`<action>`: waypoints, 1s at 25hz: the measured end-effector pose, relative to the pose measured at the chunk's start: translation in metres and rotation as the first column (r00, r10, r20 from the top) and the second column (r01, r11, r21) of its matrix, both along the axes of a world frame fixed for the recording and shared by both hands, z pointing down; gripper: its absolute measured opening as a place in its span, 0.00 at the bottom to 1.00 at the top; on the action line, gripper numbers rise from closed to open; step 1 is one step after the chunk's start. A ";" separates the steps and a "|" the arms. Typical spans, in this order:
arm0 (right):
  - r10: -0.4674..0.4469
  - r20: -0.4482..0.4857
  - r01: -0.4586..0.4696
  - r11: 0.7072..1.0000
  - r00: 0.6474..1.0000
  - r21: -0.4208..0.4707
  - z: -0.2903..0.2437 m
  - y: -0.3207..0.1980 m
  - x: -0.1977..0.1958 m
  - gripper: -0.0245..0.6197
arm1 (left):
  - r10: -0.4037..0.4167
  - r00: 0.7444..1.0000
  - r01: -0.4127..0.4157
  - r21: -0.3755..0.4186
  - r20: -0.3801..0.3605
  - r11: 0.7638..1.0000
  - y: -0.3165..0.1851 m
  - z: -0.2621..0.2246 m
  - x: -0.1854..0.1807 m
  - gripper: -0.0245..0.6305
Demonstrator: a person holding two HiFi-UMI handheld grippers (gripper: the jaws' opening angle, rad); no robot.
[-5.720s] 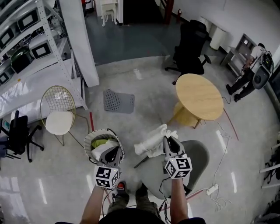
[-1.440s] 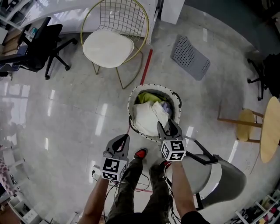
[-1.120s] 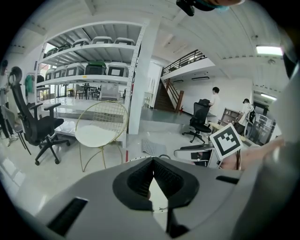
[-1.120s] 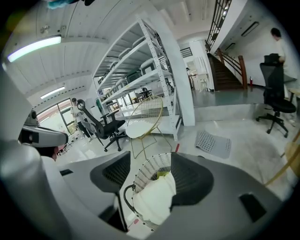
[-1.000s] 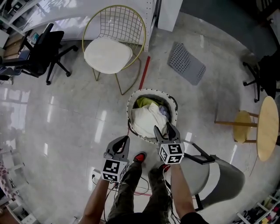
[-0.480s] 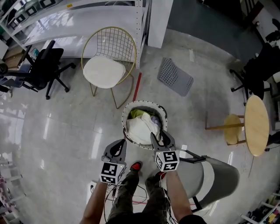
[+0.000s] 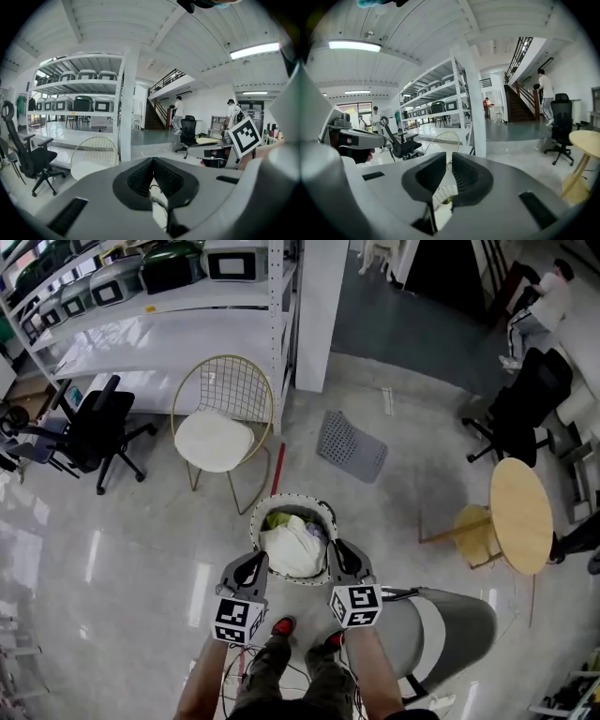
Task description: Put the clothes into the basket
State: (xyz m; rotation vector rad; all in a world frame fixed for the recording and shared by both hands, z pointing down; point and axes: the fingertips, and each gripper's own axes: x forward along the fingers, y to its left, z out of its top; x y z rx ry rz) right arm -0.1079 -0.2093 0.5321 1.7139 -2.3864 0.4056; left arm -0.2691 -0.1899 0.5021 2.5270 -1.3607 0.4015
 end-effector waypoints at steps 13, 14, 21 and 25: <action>0.101 -0.048 -0.091 0.982 0.994 0.167 -0.103 0.059 0.050 0.10 | 0.177 0.984 -0.175 0.134 -0.004 0.975 0.015 -0.089 0.065 0.05; 0.110 -0.056 -0.099 0.979 0.992 0.177 -0.109 0.065 0.053 0.10 | 0.190 0.982 -0.187 0.145 -0.005 0.972 0.016 -0.095 0.069 0.05; 0.153 -0.071 -0.135 0.968 0.986 0.210 -0.133 0.104 0.070 0.10 | 0.256 0.967 -0.252 0.190 0.003 0.949 0.028 -0.120 0.085 0.05; 0.189 -0.058 -0.172 0.960 0.980 0.221 -0.141 0.120 0.078 0.10 | 0.285 0.959 -0.280 0.191 0.001 0.941 0.037 -0.120 0.090 0.05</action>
